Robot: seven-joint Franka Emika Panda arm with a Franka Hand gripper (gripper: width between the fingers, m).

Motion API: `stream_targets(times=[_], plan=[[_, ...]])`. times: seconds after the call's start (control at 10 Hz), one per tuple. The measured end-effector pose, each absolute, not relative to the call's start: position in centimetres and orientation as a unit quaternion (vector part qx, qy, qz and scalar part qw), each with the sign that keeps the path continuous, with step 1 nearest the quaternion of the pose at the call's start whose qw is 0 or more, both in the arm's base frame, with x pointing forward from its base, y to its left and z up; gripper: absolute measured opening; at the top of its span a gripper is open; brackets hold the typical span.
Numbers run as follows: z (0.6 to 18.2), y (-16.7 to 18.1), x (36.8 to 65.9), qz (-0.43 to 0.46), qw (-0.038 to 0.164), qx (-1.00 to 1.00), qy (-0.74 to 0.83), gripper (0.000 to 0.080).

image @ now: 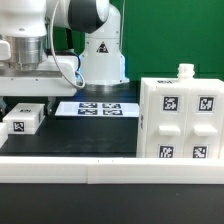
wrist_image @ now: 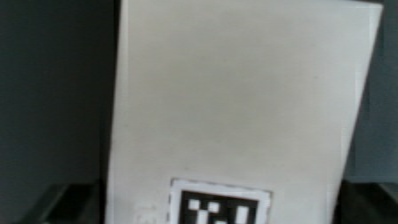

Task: Assemble cabinet

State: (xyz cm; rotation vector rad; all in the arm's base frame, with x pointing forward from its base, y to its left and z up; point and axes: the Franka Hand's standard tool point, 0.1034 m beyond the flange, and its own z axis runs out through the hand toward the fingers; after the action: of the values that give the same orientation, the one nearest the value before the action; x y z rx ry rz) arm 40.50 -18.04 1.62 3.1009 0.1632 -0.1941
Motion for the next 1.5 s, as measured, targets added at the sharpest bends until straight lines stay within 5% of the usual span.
stream_targets(times=[0.7, 1.5], plan=[[1.7, -18.0, 40.5, -0.063, 0.014, 0.996, 0.053, 0.0552], [12.7, -9.1, 45.7, -0.047, -0.022, 0.998, 0.035, 0.0554]])
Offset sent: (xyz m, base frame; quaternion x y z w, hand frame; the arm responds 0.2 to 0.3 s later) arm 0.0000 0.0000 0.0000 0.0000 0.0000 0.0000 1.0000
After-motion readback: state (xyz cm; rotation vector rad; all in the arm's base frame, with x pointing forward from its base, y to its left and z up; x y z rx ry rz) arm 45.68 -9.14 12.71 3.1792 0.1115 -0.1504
